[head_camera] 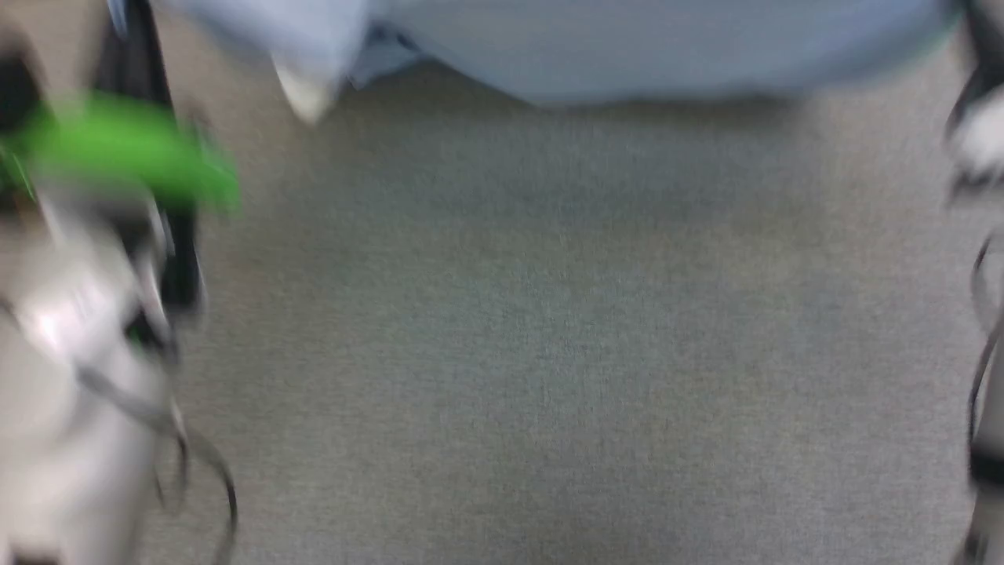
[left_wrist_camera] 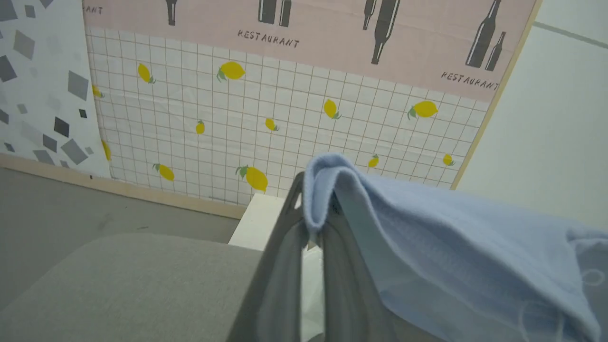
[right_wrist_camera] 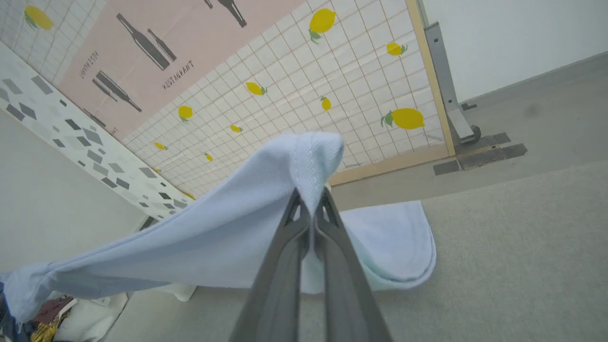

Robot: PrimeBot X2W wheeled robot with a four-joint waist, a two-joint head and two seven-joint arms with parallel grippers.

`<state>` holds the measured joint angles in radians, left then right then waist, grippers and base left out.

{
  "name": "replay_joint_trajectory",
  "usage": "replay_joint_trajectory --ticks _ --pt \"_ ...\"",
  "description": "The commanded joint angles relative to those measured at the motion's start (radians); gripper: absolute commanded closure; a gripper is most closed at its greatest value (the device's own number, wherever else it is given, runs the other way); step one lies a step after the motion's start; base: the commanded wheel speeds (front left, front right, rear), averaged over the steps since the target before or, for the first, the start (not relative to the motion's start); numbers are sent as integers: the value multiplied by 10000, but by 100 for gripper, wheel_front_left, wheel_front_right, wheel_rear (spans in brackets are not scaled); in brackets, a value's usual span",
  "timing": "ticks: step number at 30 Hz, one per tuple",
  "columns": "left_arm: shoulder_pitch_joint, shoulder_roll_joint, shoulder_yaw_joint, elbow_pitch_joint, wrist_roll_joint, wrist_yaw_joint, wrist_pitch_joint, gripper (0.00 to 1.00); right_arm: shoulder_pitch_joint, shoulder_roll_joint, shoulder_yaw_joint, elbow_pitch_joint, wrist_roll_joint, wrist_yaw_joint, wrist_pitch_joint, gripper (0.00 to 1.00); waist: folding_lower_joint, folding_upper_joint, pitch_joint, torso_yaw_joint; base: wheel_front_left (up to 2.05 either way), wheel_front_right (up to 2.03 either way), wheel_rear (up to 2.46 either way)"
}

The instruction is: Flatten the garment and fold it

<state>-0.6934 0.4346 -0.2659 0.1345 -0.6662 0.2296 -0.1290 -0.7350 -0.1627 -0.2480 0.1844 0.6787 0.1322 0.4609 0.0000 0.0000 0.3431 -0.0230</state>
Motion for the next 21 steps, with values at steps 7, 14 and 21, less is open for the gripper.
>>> replay_joint_trajectory --ticks 7,14,21 --pt "4931 -668 467 -805 -1052 937 -575 100 4087 266 229 -944 72 -15 -446 100 0 0 -2038 283 0 0 0" --pt "8034 -1136 493 -1396 -2046 1512 -6 100 7109 24 616 -1127 -460 -15 -115 100 0 0 -2643 327 0 0 0" --pt "10190 -814 86 -2034 -2770 2536 1994 100 8786 -509 871 -877 -1049 -15 513 100 0 0 -3047 249 0 0 0"
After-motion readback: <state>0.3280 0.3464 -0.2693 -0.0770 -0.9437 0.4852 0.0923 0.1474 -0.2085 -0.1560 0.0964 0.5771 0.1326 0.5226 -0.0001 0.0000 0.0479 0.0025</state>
